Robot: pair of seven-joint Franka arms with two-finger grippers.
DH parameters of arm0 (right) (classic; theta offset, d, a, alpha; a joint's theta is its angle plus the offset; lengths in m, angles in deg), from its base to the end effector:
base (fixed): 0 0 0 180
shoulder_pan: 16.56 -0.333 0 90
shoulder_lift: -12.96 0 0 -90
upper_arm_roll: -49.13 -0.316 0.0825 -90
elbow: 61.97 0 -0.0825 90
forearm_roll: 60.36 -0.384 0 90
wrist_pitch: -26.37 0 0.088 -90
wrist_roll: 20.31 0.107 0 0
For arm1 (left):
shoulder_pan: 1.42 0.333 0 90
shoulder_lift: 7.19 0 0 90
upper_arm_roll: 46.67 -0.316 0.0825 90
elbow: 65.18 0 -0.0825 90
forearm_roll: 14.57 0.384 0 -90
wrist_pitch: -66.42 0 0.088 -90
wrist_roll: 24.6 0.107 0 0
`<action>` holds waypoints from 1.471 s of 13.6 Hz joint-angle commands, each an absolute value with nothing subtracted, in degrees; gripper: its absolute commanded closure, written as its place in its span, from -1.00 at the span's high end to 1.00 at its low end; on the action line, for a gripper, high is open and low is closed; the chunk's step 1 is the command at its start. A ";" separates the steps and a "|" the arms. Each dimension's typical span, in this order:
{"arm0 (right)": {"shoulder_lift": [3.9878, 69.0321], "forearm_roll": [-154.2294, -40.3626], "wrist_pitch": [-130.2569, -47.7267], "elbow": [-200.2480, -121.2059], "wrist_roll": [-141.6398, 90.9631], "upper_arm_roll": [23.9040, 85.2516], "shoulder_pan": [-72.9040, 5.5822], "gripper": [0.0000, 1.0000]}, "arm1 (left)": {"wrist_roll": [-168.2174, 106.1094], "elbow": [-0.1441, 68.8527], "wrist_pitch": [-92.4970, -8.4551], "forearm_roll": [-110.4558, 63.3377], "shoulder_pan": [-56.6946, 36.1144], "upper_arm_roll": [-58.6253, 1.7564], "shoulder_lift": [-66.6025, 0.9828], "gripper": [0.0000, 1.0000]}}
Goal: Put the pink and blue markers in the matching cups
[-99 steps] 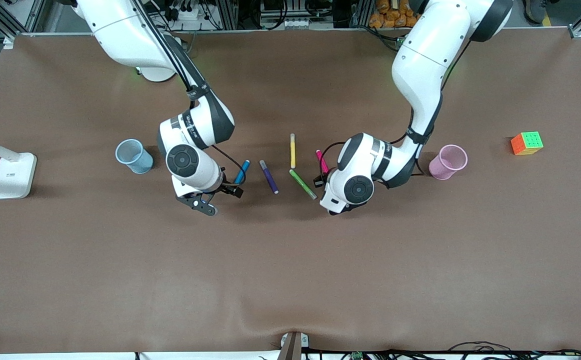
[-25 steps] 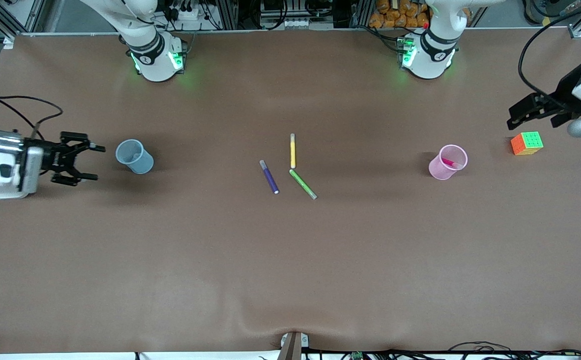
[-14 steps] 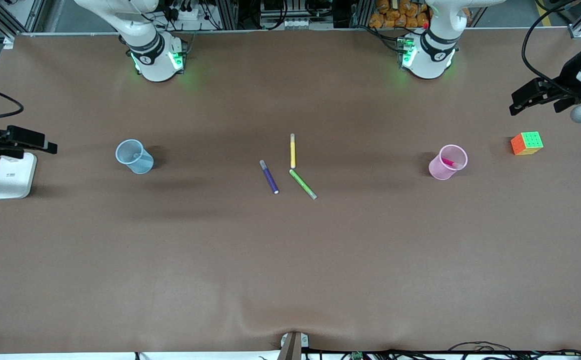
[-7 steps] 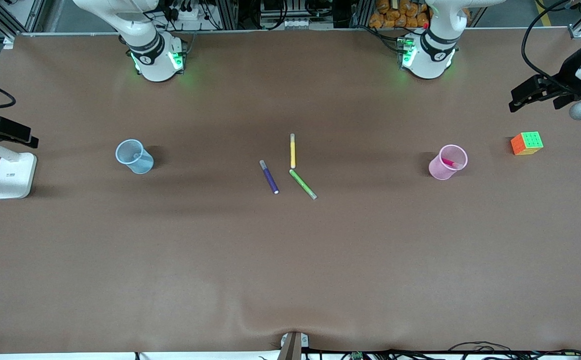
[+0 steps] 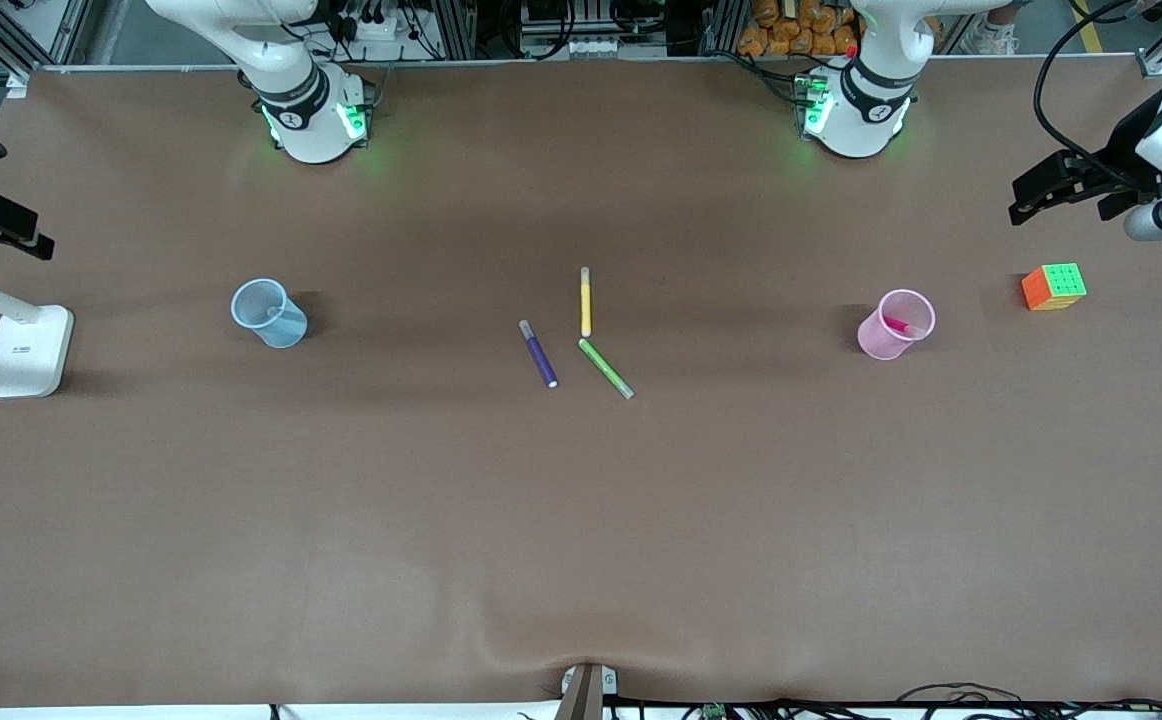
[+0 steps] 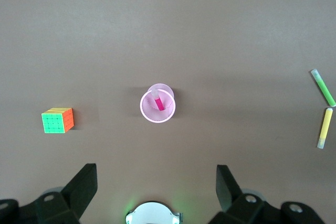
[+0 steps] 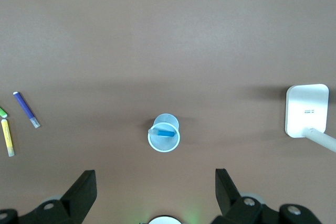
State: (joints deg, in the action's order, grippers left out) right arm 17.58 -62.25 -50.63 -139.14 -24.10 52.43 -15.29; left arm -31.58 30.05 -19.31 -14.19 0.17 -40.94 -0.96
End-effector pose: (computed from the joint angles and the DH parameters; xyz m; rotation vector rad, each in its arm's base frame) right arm 0.5534 -0.0385 0.6640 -3.1052 0.0117 0.1262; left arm 0.5106 -0.0392 0.6331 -3.1164 -0.0791 0.0868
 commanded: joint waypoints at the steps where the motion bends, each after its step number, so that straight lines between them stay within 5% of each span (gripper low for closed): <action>1: 10.86 -61.07 -54.58 -148.79 -24.61 52.12 -14.89 1.00 | -32.51 29.30 -19.45 -13.51 0.61 -40.34 -1.39 1.00; 10: 10.67 -57.37 -53.70 -148.28 -24.70 51.94 -15.16 1.00 | -34.71 30.53 -17.69 -13.34 0.78 -38.85 3.53 1.00; 20: 10.32 -58.43 -53.35 -147.93 -24.61 51.94 -15.07 1.00 | -29.17 27.19 -17.69 -13.34 0.69 -39.55 1.07 1.00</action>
